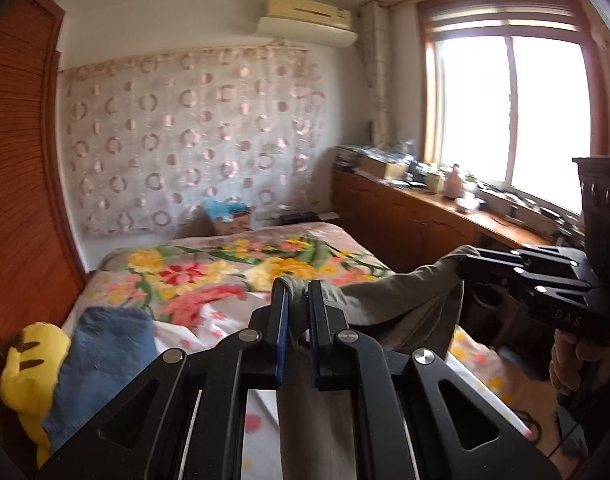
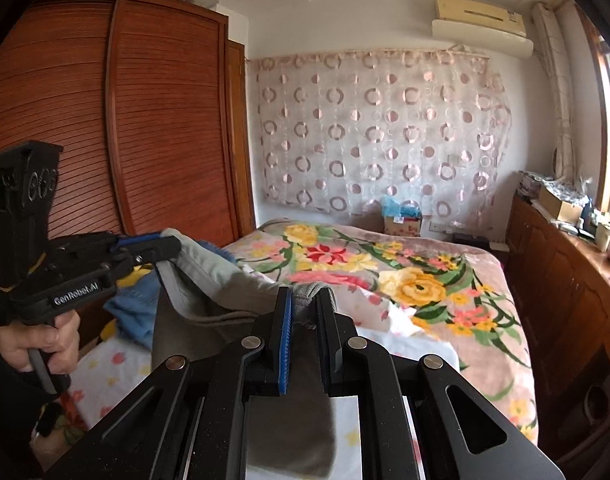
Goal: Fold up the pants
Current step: 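Lift the held corner with the left gripper and fold it over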
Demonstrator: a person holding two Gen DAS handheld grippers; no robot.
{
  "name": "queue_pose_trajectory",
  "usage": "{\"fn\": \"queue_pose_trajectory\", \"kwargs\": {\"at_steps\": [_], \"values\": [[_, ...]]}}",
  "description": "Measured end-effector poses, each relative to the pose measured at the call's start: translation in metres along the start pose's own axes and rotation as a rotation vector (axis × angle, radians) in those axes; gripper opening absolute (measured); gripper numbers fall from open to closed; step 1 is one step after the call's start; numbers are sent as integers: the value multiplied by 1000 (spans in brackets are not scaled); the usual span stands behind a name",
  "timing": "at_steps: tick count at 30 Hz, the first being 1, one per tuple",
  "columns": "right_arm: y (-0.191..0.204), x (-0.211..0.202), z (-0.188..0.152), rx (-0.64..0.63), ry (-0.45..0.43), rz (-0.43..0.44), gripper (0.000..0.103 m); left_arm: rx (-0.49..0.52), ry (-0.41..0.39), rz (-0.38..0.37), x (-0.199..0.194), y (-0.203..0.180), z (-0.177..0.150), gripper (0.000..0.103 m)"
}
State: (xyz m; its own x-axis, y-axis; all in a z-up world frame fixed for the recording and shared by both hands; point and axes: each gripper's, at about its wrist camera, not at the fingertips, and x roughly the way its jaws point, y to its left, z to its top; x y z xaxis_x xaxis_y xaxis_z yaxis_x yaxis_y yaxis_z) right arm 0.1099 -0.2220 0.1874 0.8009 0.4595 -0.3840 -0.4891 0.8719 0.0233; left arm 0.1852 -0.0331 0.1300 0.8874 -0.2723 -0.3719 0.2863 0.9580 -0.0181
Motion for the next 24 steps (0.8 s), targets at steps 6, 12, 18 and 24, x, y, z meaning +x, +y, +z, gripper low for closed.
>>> {"fn": "queue_pose_trajectory", "kwargs": {"at_steps": [6,12,18,24], "values": [[14,5,-4,-12,1,16,11,7,-15,13,-18,6,-15,10],[16,33,-101,53,189,84,11,-11,176,-16,2,5,-116,10],[21,54,-171,132,319,115,11,-55,302,-39,6,-6,-188,10],[21,51,-170,138,322,126,11,-69,311,-35,-9,-13,-201,10]]}}
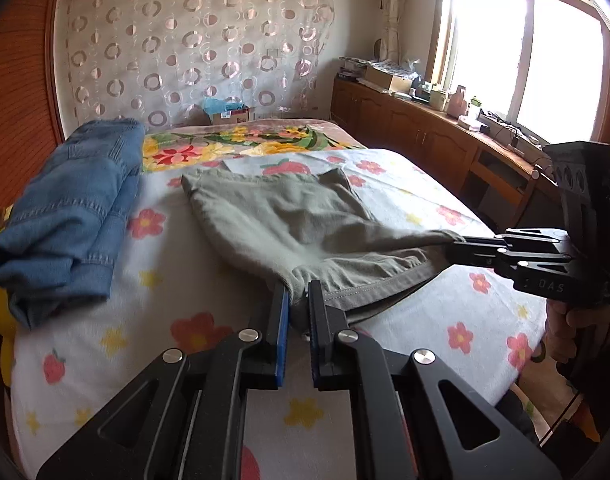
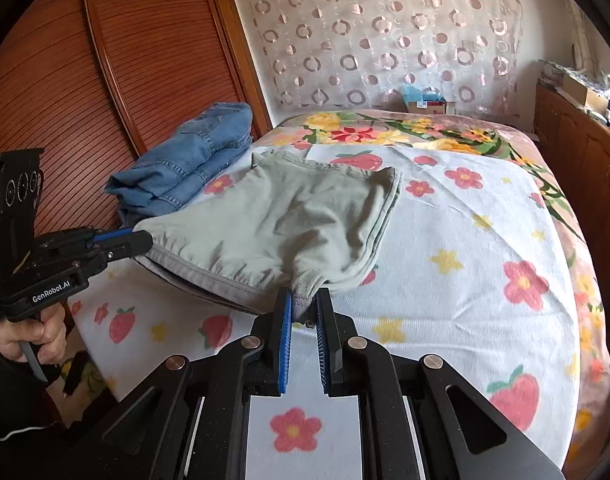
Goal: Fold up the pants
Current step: 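Lift the held corner with the left gripper and fold it over, then lower the folded corner and open the left gripper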
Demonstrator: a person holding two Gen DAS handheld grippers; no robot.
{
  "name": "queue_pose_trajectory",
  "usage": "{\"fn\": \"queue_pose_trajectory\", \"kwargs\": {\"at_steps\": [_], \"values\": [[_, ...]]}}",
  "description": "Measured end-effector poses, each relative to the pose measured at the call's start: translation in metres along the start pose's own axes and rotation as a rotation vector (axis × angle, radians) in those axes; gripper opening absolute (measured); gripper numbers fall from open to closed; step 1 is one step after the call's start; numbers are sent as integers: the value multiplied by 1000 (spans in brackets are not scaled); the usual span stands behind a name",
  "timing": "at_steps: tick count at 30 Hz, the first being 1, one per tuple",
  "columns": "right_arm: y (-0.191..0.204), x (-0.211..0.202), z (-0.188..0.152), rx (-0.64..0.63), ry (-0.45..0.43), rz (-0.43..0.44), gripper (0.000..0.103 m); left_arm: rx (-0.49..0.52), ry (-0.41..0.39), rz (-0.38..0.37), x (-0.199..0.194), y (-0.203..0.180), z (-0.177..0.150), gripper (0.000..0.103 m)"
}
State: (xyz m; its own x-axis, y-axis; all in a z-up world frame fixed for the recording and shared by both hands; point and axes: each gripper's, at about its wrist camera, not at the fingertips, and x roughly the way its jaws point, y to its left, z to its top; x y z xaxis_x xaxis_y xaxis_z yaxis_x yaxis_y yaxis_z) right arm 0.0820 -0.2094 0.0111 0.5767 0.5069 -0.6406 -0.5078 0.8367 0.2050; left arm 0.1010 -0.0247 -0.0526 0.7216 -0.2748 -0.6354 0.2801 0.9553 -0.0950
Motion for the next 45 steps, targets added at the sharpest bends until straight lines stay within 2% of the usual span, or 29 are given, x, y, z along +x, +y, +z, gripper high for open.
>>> {"fn": "queue_pose_trajectory", "kwargs": {"at_steps": [7,13,25,28,33,35,37,43,45], "values": [[20,-14,-26,-33,16,-26,11,0,15,-3,-14,-2,-25,10],[23,-25,-42,-15,47,-10,11,-19,55,-10,-15,-2,-46,10],[25,-10,-45,-44,83,-51,12,8,94,7,-11,-6,-58,10],[24,-10,-44,-42,82,-54,12,11,100,11,-11,-7,-58,13],[20,-9,-43,-35,88,-56,12,6,101,47,-12,-3,-56,31],[20,-8,-45,-32,89,-56,12,1,98,46,-13,1,-55,41],[19,-9,-45,-26,86,-62,12,-4,95,39,-14,4,-54,43],[16,-11,-48,-13,77,-61,12,2,117,83,-8,10,-55,43],[16,-11,-49,-15,78,-61,12,-5,118,83,-7,11,-55,65]]}}
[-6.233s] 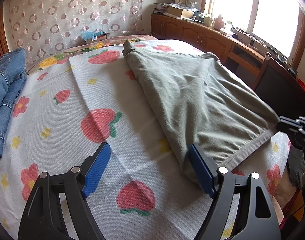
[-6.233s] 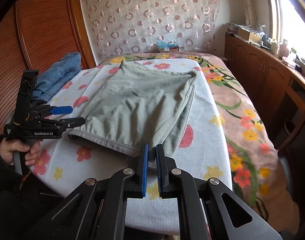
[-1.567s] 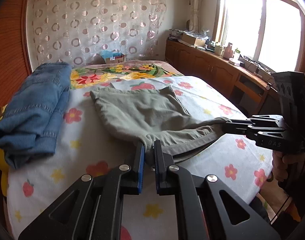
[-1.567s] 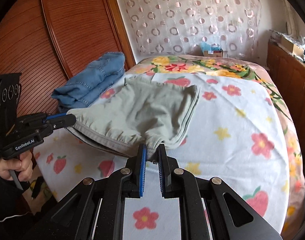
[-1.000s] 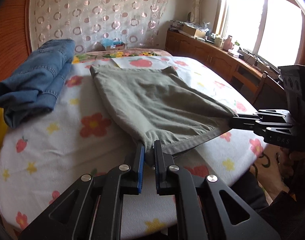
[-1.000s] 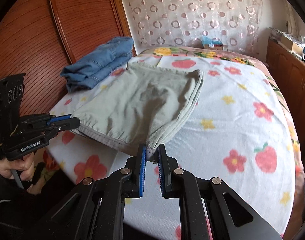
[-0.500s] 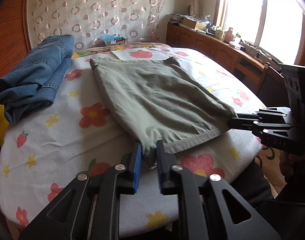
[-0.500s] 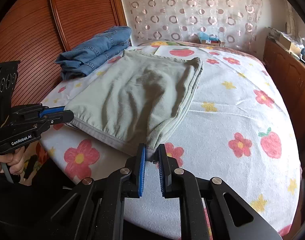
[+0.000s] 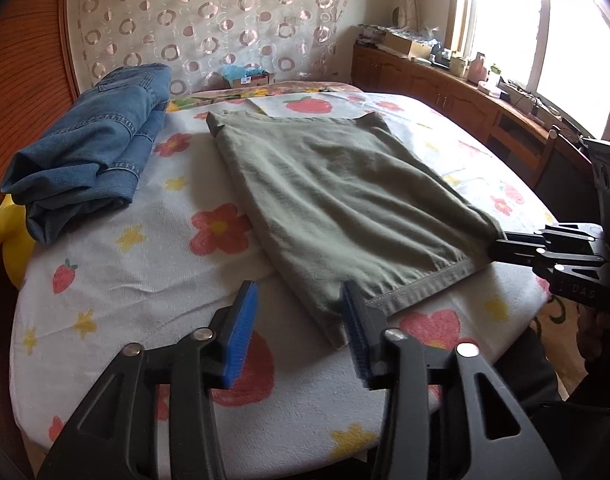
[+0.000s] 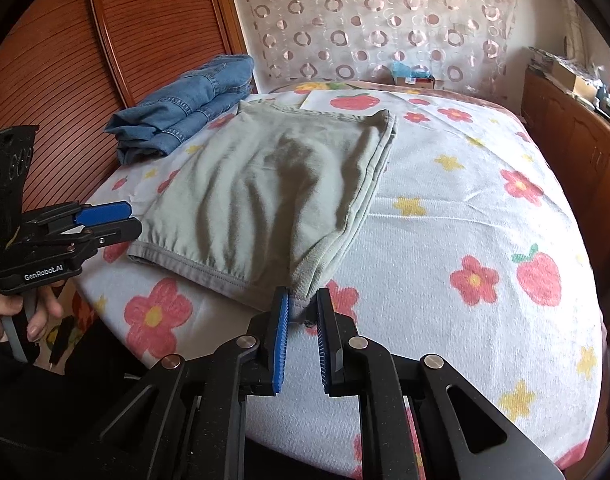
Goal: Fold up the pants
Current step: 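Lower the folded corner and open the left gripper, then close the left gripper on the folded end of the shorts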
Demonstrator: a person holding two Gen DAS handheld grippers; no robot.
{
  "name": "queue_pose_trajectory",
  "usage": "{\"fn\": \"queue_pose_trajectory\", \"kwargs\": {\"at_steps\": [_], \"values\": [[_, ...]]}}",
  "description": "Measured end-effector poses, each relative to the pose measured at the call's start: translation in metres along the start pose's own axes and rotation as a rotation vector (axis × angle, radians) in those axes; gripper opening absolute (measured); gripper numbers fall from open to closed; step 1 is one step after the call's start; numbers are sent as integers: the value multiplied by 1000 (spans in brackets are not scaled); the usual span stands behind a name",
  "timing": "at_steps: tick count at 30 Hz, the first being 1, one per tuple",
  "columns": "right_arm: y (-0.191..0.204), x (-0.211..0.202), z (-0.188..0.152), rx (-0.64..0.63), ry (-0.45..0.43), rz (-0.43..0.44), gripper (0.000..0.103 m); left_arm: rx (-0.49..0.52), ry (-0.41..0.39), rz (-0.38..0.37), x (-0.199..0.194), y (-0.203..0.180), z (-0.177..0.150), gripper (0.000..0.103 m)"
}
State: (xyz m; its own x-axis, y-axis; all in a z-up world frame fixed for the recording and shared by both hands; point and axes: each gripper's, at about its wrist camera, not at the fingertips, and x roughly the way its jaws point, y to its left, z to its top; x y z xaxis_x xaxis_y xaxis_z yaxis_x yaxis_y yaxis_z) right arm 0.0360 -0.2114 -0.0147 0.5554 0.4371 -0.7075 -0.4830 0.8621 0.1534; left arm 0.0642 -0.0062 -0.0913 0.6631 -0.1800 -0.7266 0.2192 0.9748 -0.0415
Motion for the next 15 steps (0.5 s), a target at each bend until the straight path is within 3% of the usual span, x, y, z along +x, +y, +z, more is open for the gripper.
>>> {"fn": "queue_pose_trajectory", "kwargs": {"at_steps": [1,15], "values": [[0,0,0,1,1,1,12,-8,-9,-2,-1,1,0,81],[-1,-7,2,1,-14,-4,16,-49,-21,-21,0,9,-3,81]]}}
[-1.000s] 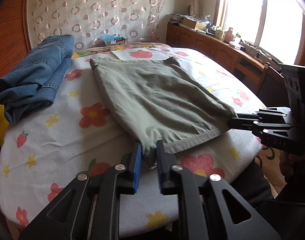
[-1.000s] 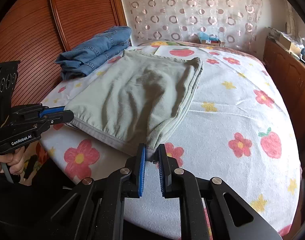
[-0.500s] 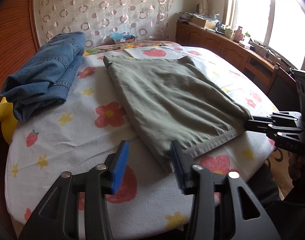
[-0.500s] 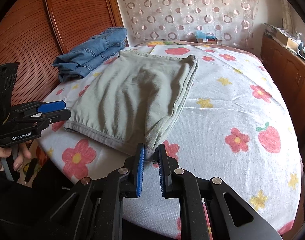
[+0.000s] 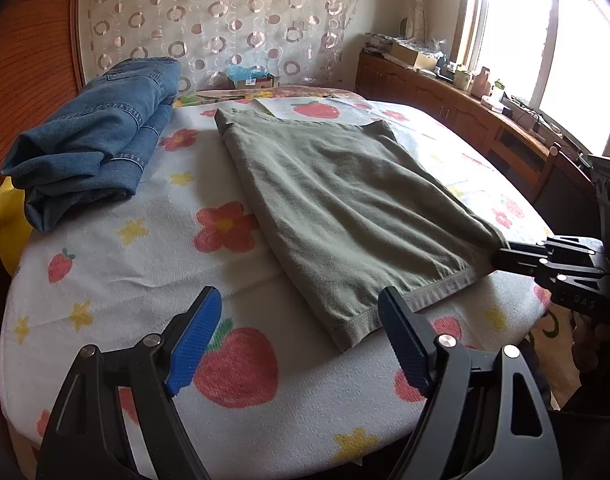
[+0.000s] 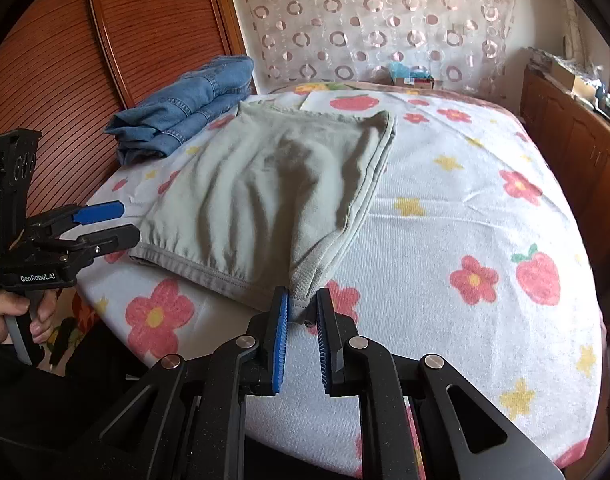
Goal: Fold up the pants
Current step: 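Close the left gripper on the folded end of the shorts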
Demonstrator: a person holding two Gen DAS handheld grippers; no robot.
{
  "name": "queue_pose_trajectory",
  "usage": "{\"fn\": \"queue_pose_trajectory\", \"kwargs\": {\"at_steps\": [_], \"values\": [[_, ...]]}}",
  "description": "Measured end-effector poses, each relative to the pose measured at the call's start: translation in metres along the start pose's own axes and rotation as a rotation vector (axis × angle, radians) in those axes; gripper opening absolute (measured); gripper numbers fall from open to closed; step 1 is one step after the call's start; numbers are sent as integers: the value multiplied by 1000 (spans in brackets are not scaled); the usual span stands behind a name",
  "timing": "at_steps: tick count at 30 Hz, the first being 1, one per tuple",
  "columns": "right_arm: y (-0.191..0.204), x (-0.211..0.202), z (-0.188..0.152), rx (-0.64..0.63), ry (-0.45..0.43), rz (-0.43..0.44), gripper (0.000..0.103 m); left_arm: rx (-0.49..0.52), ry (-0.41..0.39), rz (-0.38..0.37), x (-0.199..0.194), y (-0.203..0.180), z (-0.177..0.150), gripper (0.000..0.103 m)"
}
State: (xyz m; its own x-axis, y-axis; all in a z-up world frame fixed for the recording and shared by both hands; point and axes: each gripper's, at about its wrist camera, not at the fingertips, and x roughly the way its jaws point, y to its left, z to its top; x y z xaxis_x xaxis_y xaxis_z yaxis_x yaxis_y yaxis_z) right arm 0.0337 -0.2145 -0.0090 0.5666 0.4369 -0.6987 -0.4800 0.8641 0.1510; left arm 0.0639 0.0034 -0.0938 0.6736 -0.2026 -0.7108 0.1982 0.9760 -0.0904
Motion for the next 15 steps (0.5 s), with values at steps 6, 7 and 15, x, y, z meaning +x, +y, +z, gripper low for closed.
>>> {"fn": "queue_pose_trajectory", "kwargs": {"at_steps": [6,7,15], "values": [[2,1,1,-7,-7,-21,25,-7,-3,-20,1,-1,0,81],[2,2,1,-5,-4,-24,25,-5,3,-19,3,-2,0,81],[1,9,3,-11,23,-33,26,-10,36,-15,12,0,-4,81]]}}
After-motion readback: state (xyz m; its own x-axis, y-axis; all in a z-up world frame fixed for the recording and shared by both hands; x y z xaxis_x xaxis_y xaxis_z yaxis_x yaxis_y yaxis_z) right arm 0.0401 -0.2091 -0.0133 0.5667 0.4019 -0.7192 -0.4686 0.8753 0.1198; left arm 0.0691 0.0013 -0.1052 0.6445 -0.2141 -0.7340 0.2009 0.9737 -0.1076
